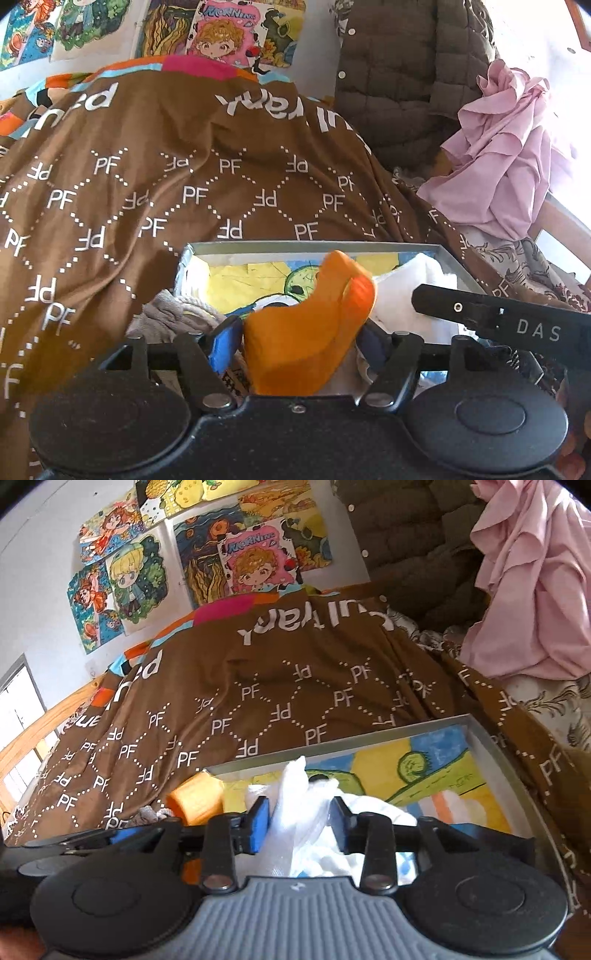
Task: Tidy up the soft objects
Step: 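Lower the band and tissue into the tray and open both tools, then withdraw both open tools up and away from the tray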
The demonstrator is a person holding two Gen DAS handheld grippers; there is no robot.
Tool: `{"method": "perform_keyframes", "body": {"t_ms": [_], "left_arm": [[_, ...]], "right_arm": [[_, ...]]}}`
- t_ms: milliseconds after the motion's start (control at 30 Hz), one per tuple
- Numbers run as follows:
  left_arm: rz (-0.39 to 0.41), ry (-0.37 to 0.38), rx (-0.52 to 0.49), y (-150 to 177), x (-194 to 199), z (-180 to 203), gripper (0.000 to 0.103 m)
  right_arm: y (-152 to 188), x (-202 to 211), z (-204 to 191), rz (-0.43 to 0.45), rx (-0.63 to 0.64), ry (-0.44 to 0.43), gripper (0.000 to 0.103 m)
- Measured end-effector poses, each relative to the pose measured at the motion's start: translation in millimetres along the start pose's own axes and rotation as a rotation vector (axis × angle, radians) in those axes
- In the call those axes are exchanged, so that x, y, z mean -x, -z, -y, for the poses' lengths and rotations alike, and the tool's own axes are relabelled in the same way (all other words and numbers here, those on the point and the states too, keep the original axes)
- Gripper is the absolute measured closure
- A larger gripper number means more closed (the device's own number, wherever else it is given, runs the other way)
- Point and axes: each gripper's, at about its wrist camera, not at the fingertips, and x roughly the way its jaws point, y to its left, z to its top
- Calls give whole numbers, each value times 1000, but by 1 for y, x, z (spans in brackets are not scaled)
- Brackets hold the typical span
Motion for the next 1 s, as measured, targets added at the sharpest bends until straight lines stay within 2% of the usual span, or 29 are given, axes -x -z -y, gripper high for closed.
{"method": "perform_keyframes", "body": {"t_ms": [100, 233, 433, 533, 667, 767, 1000], "left_arm": [[27, -14, -8, -2, 10, 2, 23], [37, -25, -12, -5, 20, 5, 20], [81, -40, 0, -9, 38, 8, 14], [105, -39, 15, -12, 48, 9, 13], [142, -50, 25, -13, 63, 11, 4], [159, -69, 20, -12, 73, 13, 1], [176, -97, 15, -6, 93, 16, 1]], "right_arm": [[-1, 6, 4, 7, -14, 7, 53], [-3, 15, 8, 22, -18, 18, 44], [-6, 30, 9, 60, 3, 42, 26], [-7, 38, 7, 83, 35, 79, 19], [-8, 49, 5, 97, 41, 92, 12], [-8, 59, 3, 109, 49, 97, 3], [-5, 81, 3, 124, 64, 109, 0]]}}
